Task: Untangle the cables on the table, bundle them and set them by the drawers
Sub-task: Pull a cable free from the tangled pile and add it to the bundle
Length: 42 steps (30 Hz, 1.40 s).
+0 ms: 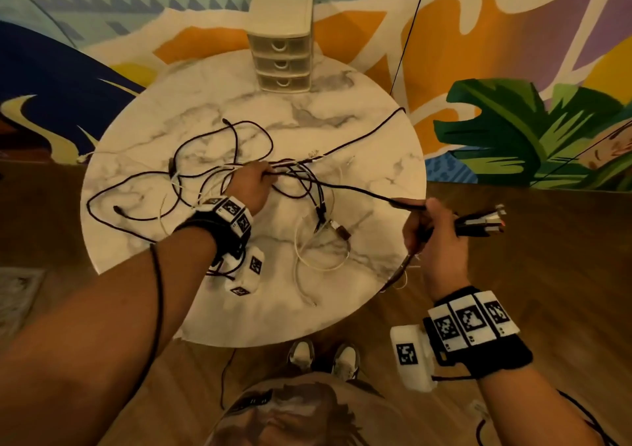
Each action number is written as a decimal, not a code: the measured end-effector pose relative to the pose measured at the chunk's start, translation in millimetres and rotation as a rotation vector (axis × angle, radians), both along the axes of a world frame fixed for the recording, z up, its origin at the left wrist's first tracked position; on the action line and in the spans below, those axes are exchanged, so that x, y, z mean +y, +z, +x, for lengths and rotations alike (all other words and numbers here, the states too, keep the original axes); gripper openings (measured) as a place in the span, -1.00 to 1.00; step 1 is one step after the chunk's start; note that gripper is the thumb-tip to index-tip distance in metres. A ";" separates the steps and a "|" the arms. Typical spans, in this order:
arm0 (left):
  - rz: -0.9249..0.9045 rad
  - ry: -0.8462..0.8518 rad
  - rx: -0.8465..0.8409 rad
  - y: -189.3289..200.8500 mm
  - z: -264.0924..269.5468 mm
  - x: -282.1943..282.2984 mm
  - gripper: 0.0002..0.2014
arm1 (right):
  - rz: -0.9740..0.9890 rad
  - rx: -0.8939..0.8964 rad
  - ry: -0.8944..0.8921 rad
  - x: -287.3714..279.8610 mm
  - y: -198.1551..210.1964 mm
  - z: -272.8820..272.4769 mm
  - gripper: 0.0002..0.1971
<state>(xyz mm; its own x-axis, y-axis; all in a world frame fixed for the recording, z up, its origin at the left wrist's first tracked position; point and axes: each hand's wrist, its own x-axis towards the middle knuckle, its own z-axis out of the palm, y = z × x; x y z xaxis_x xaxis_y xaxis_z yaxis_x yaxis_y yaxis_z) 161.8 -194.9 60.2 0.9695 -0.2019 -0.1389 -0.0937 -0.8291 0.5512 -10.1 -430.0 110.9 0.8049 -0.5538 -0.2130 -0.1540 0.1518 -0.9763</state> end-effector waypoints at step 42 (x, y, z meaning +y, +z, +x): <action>-0.135 0.065 0.015 -22.2 35.6 7.4 -0.76 | 0.316 -0.229 -0.037 -10.6 46.2 68.3 -0.56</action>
